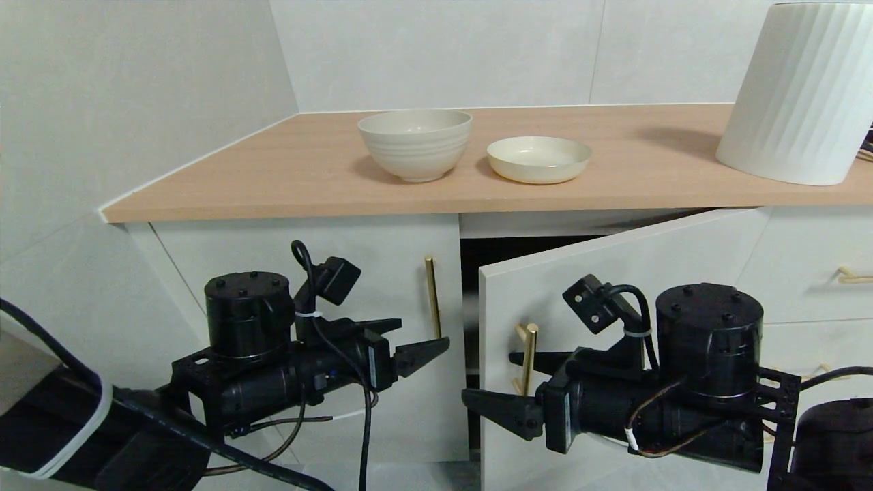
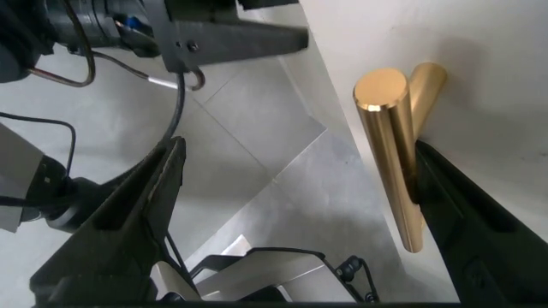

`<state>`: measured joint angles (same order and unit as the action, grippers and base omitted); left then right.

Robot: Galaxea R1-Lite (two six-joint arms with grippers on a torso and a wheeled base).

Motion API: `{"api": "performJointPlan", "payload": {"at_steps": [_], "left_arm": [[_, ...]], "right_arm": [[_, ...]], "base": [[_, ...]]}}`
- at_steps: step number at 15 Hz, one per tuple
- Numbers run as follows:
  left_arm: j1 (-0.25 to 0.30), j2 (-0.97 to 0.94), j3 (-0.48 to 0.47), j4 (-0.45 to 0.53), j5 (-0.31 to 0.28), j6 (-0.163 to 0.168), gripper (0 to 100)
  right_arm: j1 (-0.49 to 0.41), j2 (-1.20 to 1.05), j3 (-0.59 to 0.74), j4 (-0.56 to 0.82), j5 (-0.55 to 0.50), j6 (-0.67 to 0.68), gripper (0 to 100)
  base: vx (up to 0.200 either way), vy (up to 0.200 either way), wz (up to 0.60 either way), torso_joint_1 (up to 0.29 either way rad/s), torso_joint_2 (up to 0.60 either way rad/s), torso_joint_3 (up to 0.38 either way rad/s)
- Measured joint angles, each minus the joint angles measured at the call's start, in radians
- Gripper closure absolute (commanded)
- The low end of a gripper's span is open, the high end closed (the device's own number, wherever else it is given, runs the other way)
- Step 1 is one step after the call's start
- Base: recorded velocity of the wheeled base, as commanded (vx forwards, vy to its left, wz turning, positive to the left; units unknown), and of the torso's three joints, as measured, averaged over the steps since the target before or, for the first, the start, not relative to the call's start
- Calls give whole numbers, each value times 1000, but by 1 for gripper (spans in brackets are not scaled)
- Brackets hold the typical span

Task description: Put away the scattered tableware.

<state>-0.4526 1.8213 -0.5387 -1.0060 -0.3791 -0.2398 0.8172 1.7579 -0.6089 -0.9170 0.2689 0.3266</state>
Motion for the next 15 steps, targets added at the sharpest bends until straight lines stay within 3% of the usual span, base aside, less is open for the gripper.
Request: {"api": "performJointPlan", "payload": {"at_steps": [1,4,7,11,15], "left_arm": [[-1,3,1,0,-1,-1,100],[-12,11,-9,0,0,-18,100],[-29,25,-43,-11,-1,-81,100],[-59,73,-77,-170,-83,-120,100],[-71,192,-115,-344,-126,-119,100]], "right_arm": [[0,0,0,0,0,0,0],[0,1,1,-1,-1,0,0],[0,-2,3,-1,-1,3,0],[-3,-11,2,1,-3,6,0],[-9,-18,10,-1,-1,4,0]], "base": [[0,0,0,0,0,0],[0,0,0,0,0,0],[0,0,0,0,0,0],[0,0,0,0,0,0],[0,0,0,0,0,0]]}}
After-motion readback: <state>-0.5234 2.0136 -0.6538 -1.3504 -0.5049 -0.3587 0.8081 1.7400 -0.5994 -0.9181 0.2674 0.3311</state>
